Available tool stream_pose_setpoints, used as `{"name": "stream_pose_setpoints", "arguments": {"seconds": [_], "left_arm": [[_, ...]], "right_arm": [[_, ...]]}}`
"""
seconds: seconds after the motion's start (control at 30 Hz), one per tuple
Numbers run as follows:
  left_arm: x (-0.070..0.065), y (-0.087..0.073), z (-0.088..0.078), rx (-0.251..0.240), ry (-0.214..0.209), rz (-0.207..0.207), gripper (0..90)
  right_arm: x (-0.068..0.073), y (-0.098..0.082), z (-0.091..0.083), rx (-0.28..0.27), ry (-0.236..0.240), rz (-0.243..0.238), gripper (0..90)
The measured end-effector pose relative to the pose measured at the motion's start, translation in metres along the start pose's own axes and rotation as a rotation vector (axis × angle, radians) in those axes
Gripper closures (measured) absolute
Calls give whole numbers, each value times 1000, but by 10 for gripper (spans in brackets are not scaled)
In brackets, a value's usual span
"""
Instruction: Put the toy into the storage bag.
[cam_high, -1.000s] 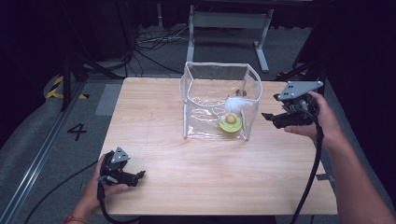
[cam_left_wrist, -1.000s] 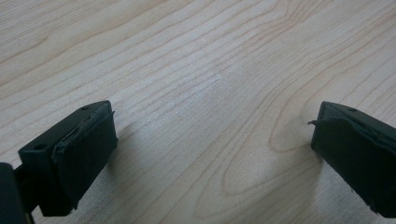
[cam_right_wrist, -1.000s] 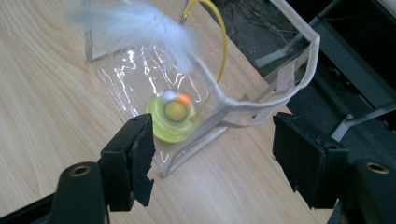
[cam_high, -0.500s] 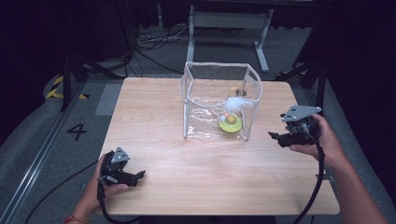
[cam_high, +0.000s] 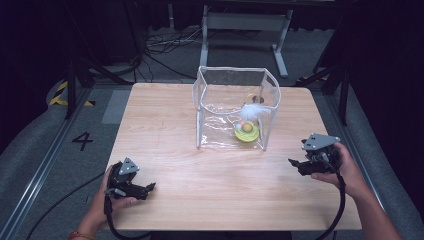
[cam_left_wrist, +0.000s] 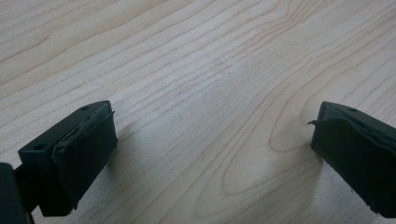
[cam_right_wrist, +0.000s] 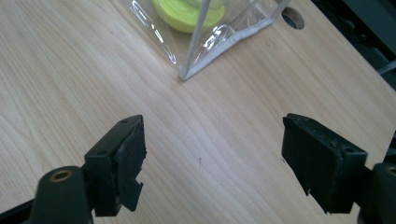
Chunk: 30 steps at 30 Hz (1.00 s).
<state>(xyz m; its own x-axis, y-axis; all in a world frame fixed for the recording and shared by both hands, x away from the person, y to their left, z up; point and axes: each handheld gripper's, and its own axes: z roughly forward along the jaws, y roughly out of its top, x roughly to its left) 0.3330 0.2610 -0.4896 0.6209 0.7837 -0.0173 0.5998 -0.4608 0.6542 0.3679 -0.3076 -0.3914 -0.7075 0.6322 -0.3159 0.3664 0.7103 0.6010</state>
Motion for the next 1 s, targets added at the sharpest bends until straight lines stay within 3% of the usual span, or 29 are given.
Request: {"name": "stream_pose_setpoints", "arguments": {"seconds": [0.23, 0.43, 0.6, 0.87, 1.0], "left_arm": [[0, 0, 0, 0, 0, 0, 5], [0, 0, 0, -1, 2, -4, 5], [0, 0, 0, -2, 4, -5, 5], [-1, 0, 1, -5, 10, -14, 5], [-2, 1, 1, -4, 15, -22, 4]], "right_arm": [[7, -33, 14, 8, 15, 51, 210], [10, -55, 19, -12, 32, 84, 207], [12, -79, 20, -41, 15, 125, 201], [15, -113, 22, -52, -17, 223, 195], [16, -130, 21, -100, 0, 298, 180]]}}
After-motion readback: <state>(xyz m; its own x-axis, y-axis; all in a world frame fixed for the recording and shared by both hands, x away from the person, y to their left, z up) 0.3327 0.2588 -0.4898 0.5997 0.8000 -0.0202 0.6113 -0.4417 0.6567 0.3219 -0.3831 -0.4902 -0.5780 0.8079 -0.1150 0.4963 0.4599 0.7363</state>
